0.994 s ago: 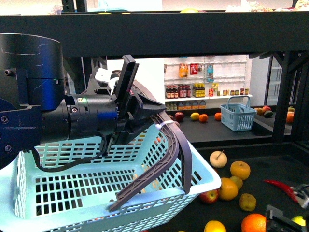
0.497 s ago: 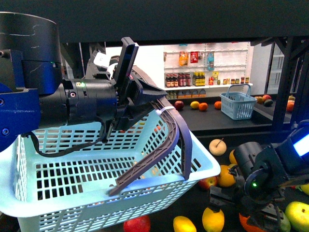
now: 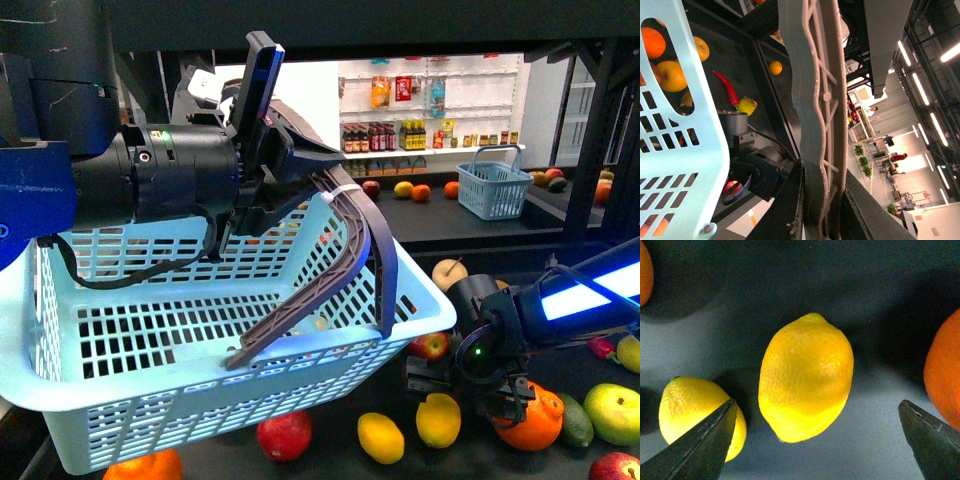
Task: Pick lemon from shelf
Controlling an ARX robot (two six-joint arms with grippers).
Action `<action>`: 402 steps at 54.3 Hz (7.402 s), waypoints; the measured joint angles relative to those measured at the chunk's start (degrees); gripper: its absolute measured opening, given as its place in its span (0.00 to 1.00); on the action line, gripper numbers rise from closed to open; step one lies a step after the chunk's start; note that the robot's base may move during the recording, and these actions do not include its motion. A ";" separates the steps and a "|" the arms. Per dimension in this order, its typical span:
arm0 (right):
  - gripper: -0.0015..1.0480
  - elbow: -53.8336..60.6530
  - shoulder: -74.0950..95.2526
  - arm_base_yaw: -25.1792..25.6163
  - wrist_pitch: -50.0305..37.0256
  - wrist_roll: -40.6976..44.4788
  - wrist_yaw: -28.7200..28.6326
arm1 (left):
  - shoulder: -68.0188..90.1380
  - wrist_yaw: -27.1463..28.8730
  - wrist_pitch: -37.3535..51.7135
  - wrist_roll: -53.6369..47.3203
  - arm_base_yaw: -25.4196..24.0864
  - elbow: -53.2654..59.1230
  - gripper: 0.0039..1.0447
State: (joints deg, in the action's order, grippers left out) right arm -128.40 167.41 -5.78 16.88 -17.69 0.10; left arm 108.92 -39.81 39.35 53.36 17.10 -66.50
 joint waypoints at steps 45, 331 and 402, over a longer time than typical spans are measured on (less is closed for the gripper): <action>0.63 -13.44 10.64 0.59 -0.85 2.23 0.11 | 0.00 0.00 0.00 0.00 0.00 0.00 0.12; 0.51 7.98 5.90 -4.37 -25.92 51.12 -16.74 | 0.15 0.17 -0.13 0.02 0.04 -0.04 0.12; 0.48 53.27 -45.53 0.55 -52.50 22.18 -17.25 | 0.15 0.20 -0.13 0.02 0.04 -0.04 0.12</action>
State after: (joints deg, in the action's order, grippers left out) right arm -75.13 121.89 -5.23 -35.62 4.49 -17.15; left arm 109.08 -39.62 39.22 53.39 17.15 -66.54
